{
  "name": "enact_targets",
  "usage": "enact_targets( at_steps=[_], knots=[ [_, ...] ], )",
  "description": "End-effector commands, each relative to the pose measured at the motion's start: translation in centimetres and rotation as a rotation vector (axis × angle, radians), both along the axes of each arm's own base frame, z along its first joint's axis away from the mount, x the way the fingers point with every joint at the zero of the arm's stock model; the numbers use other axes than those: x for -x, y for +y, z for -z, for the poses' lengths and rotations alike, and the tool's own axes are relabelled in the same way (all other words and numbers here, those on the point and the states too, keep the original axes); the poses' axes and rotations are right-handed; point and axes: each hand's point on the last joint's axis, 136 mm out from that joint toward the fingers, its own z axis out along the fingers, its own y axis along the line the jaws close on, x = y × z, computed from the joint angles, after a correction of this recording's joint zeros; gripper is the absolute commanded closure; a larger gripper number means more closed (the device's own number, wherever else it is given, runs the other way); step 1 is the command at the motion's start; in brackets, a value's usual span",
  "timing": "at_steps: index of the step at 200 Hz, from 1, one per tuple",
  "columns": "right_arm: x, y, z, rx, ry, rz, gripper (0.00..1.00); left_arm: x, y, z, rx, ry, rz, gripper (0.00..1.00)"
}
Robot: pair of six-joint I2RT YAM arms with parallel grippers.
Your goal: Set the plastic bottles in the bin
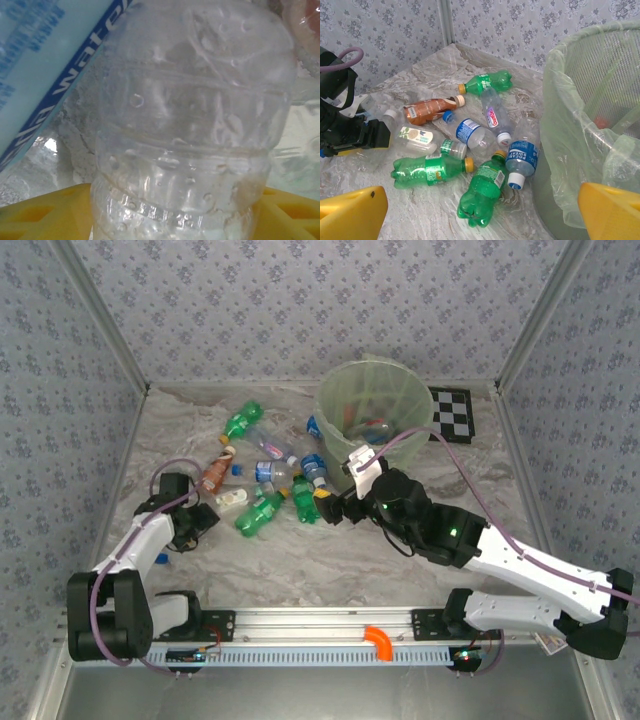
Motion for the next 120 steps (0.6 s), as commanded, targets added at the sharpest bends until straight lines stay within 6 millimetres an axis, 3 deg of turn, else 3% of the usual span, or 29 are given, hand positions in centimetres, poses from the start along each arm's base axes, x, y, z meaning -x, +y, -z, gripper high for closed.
enact_targets(
  at_steps=[1, 57, 120],
  knots=[
    [0.2, -0.3, -1.7, -0.044, -0.012, 0.006, 0.0, -0.1, -0.1, 0.1, 0.01, -0.004, 0.004, 0.27],
    [0.2, -0.3, -1.6, -0.051, -0.01, 0.004, 0.0, 0.1, -0.2, 0.6, 0.015, 0.013, 0.012, 0.23],
    [0.2, 0.0, -1.6, -0.05, -0.003, -0.001, 0.0, 0.1, -0.5, 1.4, 0.028, 0.032, 0.022, 0.28]
  ],
)
